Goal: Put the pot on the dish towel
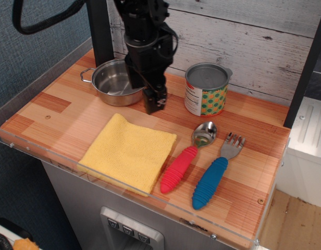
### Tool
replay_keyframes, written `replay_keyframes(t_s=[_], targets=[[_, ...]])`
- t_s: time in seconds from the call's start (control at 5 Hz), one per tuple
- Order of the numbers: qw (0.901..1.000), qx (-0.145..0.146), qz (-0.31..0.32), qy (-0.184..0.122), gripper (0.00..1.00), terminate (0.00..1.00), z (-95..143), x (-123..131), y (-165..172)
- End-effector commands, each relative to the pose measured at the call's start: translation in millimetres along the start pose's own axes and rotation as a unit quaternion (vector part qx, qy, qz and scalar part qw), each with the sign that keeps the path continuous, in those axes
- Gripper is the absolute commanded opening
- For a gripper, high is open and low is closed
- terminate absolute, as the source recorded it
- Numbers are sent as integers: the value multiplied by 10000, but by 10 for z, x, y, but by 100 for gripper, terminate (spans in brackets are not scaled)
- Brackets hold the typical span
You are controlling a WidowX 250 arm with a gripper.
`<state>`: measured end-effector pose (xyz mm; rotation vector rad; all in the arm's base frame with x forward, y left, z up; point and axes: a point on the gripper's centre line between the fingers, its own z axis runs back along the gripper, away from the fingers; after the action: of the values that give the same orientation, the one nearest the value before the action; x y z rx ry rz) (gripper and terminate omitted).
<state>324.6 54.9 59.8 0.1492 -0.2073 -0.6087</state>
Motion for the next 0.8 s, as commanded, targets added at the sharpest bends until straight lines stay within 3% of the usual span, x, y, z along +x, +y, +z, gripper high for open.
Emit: replay_keyframes(t_s=[0.0, 0.6], targets=[[9995, 138, -104, -261, 100, 0, -34, 18, 453], [9997, -139, -210, -72, 100, 0, -334, -110, 551]])
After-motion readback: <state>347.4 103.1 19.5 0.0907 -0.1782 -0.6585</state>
